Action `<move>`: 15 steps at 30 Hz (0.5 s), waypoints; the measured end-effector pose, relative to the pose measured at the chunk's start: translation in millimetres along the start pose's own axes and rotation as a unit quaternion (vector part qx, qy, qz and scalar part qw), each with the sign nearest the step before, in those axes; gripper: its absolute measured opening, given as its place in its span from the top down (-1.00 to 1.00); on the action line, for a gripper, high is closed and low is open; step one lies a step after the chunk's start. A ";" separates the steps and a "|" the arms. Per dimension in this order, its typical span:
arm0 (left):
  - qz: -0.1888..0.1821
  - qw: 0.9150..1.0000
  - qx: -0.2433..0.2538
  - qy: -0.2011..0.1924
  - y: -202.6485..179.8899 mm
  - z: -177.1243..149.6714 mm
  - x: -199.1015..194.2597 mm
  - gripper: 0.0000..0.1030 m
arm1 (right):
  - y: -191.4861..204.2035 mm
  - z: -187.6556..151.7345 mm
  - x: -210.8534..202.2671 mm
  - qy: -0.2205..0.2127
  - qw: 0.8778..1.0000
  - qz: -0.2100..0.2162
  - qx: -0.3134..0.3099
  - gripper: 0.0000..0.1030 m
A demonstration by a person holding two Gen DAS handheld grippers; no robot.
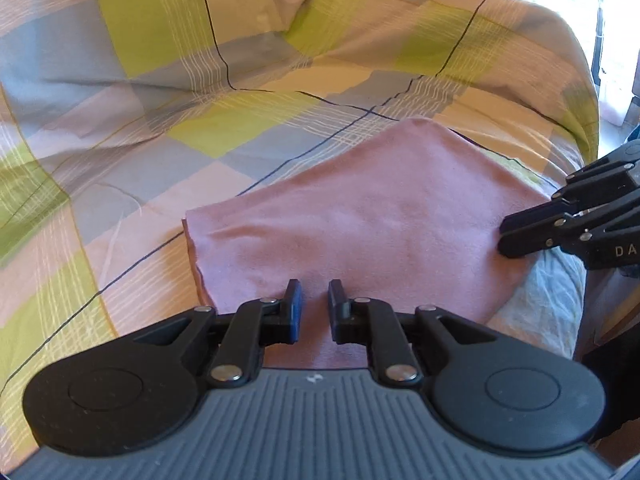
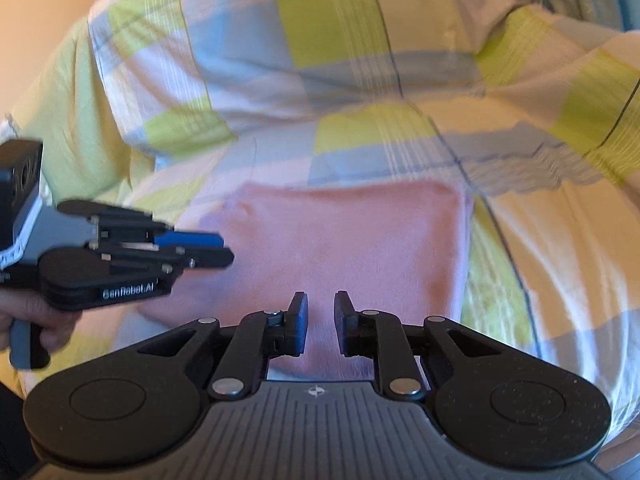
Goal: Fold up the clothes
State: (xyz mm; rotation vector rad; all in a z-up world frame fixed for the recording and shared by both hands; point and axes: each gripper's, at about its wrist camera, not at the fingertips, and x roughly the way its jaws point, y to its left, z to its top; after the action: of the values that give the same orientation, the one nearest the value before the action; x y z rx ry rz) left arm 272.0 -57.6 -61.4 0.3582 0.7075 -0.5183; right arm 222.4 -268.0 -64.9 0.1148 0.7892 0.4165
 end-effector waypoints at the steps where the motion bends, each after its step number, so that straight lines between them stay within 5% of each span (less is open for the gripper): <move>1: 0.008 1.000 -0.014 0.002 6.8 -1.5 -0.4 0.70 | -2.4 -3.6 0.1 0.004 1.000 -0.011 -0.004 0.77; 3: 0.030 0.999 -0.034 0.003 19.0 -4.9 -2.1 0.71 | -8.5 -10.2 -4.7 0.002 0.999 -0.036 -0.010 1.00; 8: 0.077 0.992 -0.095 -0.016 46.2 -6.6 -14.7 0.77 | -37.9 -16.3 -20.3 -0.018 0.994 -0.098 0.043 1.00; 10: 0.069 0.991 -0.111 -0.038 46.2 -2.0 -18.0 0.77 | -42.2 -15.0 -27.2 -0.039 0.991 -0.116 0.054 0.62; 15: 0.046 0.994 -0.088 -0.053 24.5 12.4 -5.6 0.77 | -37.8 -3.8 -25.1 -0.101 0.992 -0.071 0.035 0.61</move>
State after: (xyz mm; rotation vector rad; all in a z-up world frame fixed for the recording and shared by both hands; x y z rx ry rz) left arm 288.6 -41.8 -45.3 0.1962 0.6254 -0.3812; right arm 216.0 -312.9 -60.5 0.1620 0.6088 0.2383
